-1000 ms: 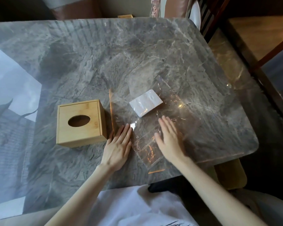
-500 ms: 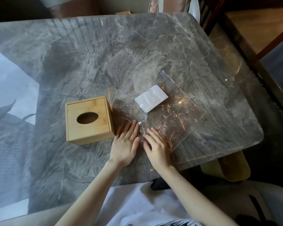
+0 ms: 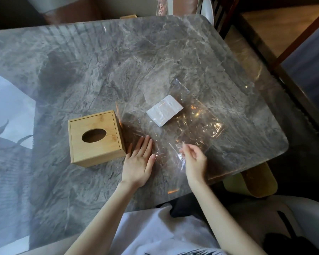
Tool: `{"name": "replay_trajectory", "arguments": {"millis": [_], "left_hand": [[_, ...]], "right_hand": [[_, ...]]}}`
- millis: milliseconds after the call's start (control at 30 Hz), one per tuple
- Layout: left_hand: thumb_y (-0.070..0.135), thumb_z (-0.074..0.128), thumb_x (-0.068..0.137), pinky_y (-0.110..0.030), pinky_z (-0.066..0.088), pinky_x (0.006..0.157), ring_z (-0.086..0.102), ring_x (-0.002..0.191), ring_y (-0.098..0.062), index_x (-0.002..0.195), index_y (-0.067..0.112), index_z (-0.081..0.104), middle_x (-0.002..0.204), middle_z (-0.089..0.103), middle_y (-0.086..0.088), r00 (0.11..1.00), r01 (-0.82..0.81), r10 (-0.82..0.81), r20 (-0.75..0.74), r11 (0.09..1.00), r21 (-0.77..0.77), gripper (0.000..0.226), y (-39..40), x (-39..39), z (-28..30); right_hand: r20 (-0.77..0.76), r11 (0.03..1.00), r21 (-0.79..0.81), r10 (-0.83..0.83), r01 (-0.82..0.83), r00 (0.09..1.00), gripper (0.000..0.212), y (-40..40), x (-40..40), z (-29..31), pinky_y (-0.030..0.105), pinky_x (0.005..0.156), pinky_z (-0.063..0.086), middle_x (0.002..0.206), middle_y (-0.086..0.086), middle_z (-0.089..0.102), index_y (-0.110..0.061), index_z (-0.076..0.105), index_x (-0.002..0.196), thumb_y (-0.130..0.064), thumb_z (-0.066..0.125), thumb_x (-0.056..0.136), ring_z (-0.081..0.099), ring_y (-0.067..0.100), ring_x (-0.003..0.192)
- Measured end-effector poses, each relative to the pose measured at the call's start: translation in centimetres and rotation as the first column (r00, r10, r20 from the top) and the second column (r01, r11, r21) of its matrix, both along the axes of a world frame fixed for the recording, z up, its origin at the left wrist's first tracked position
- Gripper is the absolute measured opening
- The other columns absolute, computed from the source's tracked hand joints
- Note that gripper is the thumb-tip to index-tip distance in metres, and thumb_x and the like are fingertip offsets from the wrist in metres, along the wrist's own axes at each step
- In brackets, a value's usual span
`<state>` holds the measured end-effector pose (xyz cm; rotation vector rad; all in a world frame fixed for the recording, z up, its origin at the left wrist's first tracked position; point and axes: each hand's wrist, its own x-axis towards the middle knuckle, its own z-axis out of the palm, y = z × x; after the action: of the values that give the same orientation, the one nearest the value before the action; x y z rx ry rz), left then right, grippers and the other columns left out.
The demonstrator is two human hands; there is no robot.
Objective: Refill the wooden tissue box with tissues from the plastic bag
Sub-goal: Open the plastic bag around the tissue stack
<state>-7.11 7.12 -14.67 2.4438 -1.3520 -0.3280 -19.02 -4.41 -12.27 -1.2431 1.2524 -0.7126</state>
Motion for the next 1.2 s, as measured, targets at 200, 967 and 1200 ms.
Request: {"name": "replay_trajectory", "arguments": {"millis": [200, 967, 1200], "left_hand": [[0.052, 0.004, 0.088, -0.024, -0.005, 0.111, 0.006, 0.14, -0.006, 0.144, 0.019, 0.024, 0.154, 0.02, 0.004, 0.999, -0.02, 0.02, -0.028, 1.0, -0.006, 0.068, -0.2, -0.1, 0.0], [0.063, 0.005, 0.075, -0.034, -0.007, 0.114, -0.013, 0.14, -0.008, 0.146, 0.026, 0.003, 0.157, -0.004, 0.001, 0.941, 0.294, -0.27, -0.203, 0.95, 0.101, 0.08, -8.0, -8.0, 2.7], [0.062, 0.008, 0.076, -0.028, -0.014, 0.107, -0.022, 0.134, -0.008, 0.146, 0.028, 0.002, 0.148, -0.017, 0.007, 0.935, 0.333, -0.313, -0.168, 0.937, 0.107, 0.077, -8.6, -8.0, 2.8]], "right_hand": [[0.118, 0.947, 0.197, -0.28, 0.254, 0.953, 0.015, -0.8, -4.4, 0.7, 0.016, 0.059, 0.054, 0.069, 0.006, 0.063, -0.014, 0.06, 0.077, -0.009, 0.055, 0.089, 0.063, 0.003, 0.058], [-0.075, 0.985, 0.174, -0.003, 0.016, 0.997, 0.015, -7.0, -7.0, 2.9, 0.027, 0.069, 0.047, 0.081, 0.004, 0.064, -0.018, 0.057, 0.084, -0.004, 0.051, 0.086, 0.061, 0.016, 0.076], [-0.312, 0.985, -0.049, 0.145, -0.168, 0.939, 0.035, -11.7, -0.3, 1.1, 0.036, 0.079, 0.045, 0.074, -0.002, 0.054, -0.003, 0.053, 0.107, -0.02, 0.065, 0.08, 0.057, 0.023, 0.082]]}}
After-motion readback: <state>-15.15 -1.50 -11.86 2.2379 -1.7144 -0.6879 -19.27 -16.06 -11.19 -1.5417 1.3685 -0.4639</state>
